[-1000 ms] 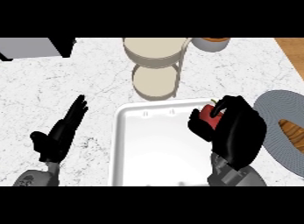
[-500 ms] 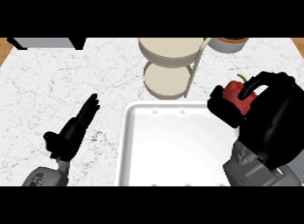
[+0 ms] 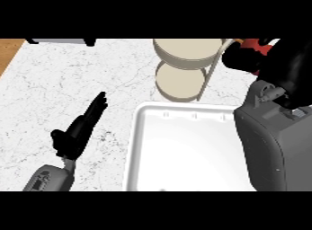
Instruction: Pick the bell pepper from the tray and place it in the tiered basket
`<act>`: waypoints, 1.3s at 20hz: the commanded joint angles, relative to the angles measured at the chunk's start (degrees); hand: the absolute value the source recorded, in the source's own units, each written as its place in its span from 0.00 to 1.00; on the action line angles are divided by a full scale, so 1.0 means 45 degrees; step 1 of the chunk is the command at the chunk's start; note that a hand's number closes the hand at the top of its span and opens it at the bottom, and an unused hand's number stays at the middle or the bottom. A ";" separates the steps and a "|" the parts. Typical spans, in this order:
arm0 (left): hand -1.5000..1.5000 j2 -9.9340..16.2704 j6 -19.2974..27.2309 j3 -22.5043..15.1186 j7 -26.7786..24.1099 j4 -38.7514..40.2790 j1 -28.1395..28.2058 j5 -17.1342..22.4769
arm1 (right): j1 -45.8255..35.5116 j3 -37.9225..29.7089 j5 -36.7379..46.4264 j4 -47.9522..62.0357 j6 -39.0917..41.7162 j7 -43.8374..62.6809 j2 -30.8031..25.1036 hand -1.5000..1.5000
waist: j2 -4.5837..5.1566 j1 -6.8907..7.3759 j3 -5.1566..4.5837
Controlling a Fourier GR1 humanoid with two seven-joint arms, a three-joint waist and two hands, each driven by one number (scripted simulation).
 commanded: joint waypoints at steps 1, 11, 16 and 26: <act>0.50 -0.0195 0.0022 -0.0079 0.0219 0.0213 -0.0301 -0.0063 | -0.2393 -0.1378 -0.0570 0.2130 0.0693 0.3065 0.0037 1.00 | 0.0082 0.0097 0.0012; 0.50 -0.0218 -0.0155 -0.0037 0.0209 0.0183 -0.0404 -0.0136 | -0.4415 -0.3763 -0.1032 0.7885 -0.2655 0.1384 0.0037 1.00 | 0.0217 0.0143 0.0032; 0.50 -0.0208 -0.0427 0.0200 0.0144 0.0361 -0.0818 0.0038 | -0.5879 -0.4638 -0.1432 0.9789 -0.3949 0.1100 0.0035 1.00 | 0.0254 0.0323 0.0026; 0.50 -0.0096 -0.0488 0.0119 -0.0008 0.0122 -0.0325 -0.0118 | -0.6530 -0.7324 -0.3373 1.0859 -0.6758 0.1140 0.0035 1.00 | 0.0205 0.0526 0.0033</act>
